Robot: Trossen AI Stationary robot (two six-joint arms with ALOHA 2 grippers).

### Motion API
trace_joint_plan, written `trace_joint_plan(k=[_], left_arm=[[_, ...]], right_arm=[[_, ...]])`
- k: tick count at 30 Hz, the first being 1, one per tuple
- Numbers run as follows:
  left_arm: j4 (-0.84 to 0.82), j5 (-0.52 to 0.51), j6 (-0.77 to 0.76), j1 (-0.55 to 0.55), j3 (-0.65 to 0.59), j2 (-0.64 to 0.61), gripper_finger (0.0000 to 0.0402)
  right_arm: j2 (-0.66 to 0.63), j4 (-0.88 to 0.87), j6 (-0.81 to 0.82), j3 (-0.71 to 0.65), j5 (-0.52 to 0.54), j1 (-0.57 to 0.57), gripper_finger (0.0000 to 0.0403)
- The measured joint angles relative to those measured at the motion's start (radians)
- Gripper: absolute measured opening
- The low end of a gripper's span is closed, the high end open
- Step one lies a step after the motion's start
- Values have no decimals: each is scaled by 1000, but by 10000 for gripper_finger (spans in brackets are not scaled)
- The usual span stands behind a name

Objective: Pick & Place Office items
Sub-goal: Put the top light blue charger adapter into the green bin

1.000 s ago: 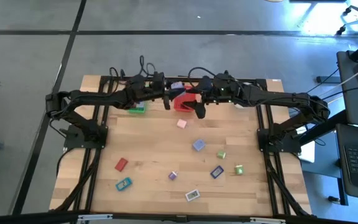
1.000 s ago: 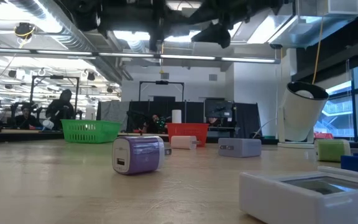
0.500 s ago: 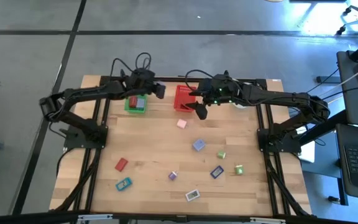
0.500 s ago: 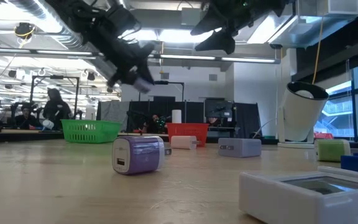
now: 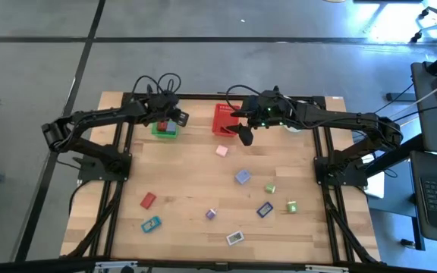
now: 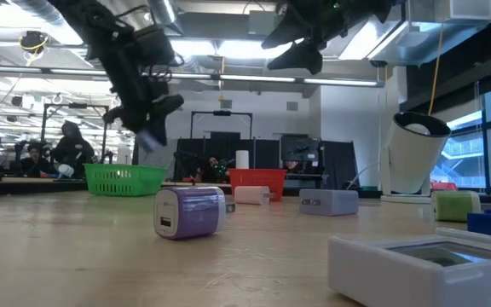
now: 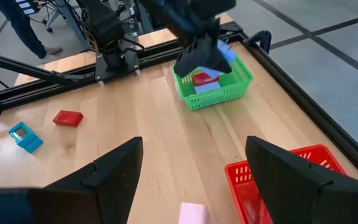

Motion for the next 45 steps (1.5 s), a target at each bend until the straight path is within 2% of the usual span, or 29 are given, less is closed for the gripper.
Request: trace_joint_plan(k=[6,9,16,20,29,35,45], left_arm=[[-33,-3,-88,0,-44,0,127],[-66,30,-92,0,-44,0,127],[-136,29,-92,0,-44,12,127],[-138,72,-91,0,-44,22,127],[-138,62,-83,0,-45,24,127],[-137,82,-92,10,-102,24,127],[-74,93,-117,23,-119,25,132]], right_arm=[[0,2,0,0,0,0,285],[0,7,0,0,0,0,285],[0,10,0,0,0,0,285],[0,10,0,0,0,0,285],[0,10,0,0,0,0,285],[0,10,-1,0,0,0,285],[0,9,-7,0,0,0,286]])
